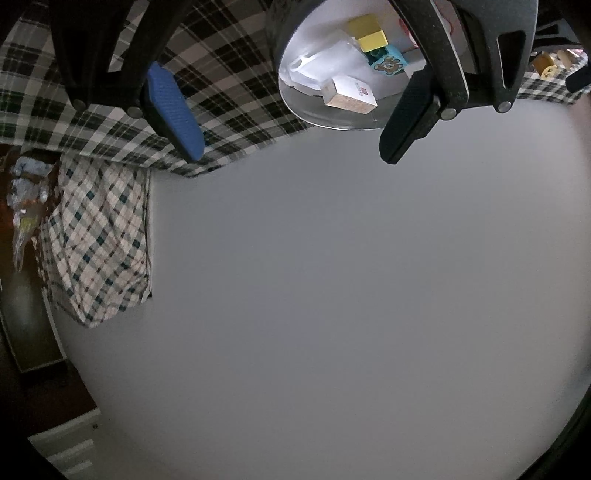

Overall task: Organize rigid objects
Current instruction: 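Withdraw both tools from the tin toward the remaining objects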

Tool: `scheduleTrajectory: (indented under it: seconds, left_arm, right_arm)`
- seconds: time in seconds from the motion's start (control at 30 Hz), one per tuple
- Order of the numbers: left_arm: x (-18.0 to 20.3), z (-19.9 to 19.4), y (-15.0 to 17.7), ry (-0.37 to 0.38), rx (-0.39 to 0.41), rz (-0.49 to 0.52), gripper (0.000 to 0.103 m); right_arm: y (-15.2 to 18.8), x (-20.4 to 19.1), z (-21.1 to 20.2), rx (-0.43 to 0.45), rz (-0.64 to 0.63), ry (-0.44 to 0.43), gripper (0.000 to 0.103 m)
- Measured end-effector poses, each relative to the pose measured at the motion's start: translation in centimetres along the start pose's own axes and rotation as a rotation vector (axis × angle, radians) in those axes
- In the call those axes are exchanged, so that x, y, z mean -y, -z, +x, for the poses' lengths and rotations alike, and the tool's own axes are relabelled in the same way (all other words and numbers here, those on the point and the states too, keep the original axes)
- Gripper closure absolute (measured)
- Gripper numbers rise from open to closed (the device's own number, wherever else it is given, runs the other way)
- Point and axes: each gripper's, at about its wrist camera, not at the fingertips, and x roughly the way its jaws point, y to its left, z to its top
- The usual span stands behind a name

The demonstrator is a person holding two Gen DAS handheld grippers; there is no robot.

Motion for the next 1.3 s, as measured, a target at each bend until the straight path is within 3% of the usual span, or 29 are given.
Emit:
scheduleTrajectory:
  seconds: [0.23, 0.67, 1.03, 1.3]
  left_arm:
    - [-1.0, -0.1, 0.1, 0.008, -0.006, -0.007, 0.001]
    - [-4.4, 0.0, 0.3, -0.014, -0.014, -0.033, 0.001]
    - [-9.6, 0.7, 0.8, -0.061, -0.042, -0.082, 0.001]
    - [-14.2, 2.0, 1.4, -0.108, -0.121, -0.121, 0.001]
  right_arm:
    - [0.1, -1.4, -1.4, 0.013, -0.022, -0.02, 0.005]
    - [1.3, -5.9, -2.2, -0.052, -0.018, -0.088, 0.005]
    - [2.6, -12.1, -3.0, -0.087, -0.051, -0.165, 0.005]
    - [3.5, -16.3, -3.4, -0.122, -0.06, -0.23, 0.005]
